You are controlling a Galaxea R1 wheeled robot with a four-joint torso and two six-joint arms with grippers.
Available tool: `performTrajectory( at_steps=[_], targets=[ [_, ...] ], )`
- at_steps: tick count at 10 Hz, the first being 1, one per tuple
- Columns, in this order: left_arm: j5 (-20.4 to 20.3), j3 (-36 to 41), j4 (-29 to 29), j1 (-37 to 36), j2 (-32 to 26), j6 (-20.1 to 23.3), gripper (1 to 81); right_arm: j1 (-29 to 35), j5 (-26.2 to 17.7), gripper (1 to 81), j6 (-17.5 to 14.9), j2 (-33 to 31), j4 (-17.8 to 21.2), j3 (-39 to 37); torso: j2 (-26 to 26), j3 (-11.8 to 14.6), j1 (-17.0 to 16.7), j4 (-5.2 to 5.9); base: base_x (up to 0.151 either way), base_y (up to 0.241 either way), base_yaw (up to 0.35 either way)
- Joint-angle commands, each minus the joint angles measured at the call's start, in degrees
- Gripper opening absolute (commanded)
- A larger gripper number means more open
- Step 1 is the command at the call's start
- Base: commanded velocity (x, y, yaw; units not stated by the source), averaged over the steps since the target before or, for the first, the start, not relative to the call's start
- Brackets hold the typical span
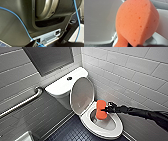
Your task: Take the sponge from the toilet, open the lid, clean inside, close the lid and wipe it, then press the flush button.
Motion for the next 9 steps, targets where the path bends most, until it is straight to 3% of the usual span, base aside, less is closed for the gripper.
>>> performTrajectory(
  at_steps=[1, 5, 9],
  targets=[
    [2.95, 0.63, -0.08, 3.2, -0.12, -0.02, 81.1, 8.29, -1.06, 1.0, 1.19, -0.12, 1.69, 1.01, 0.0, 0.05, 0.0, 0.0, 0.0, 0.0, 0.0],
    [2.95, 0.63, -0.08, 3.72, 0.06, -0.02, 81.1, 8.47, 0.25, 1.0, 1.36, 0.93, 1.69, -0.91, -0.02, -0.96, 0.09, 0.0, 0.0, 0.0, 0.0],
    [2.95, 0.55, -0.87, 4.43, -0.03, -0.02, 81.1, 8.91, 0.6, 1.0, 1.89, 5.59, 1.16, -9.26, -0.02, -0.96, 0.09, 0.0, 0.0, 0.0, 0.0]
  ],
)
